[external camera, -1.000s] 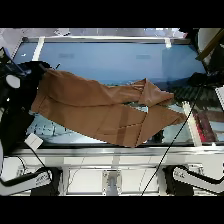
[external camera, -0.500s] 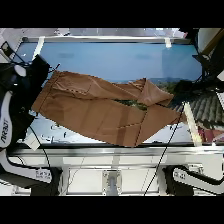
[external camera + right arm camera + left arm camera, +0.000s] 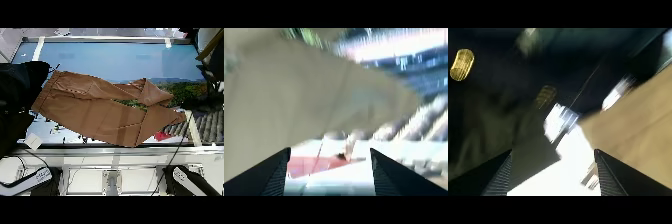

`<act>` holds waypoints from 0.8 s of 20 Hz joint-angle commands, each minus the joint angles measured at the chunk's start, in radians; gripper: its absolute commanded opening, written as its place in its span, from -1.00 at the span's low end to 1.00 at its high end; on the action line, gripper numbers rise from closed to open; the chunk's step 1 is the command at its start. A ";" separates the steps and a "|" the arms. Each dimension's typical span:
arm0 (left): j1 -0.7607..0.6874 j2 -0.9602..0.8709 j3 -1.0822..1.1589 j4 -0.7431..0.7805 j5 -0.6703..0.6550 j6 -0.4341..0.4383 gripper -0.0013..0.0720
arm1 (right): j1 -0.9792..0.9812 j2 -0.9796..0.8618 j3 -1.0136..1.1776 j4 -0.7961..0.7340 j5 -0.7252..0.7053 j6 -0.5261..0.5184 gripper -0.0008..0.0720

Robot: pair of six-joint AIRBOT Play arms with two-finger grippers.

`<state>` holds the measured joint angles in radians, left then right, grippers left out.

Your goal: Fold the clothes and pants, and hang the long-sleeved shirts on hangers.

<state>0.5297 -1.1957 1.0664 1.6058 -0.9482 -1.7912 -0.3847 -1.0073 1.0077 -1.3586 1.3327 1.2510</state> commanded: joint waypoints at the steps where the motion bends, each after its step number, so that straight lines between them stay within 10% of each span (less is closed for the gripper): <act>1: 0.051 0.086 -0.233 -0.129 0.106 0.017 0.54 | -0.081 0.164 -0.198 0.089 0.011 -0.008 0.54; 16: 0.052 -0.253 -0.137 -0.701 0.240 0.364 0.62 | -0.082 0.259 -0.203 0.290 0.143 0.019 0.54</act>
<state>0.5804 -1.4139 0.9127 0.9714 -0.7147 -1.4677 -0.4671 -0.7502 0.8059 -1.0801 1.4612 1.2545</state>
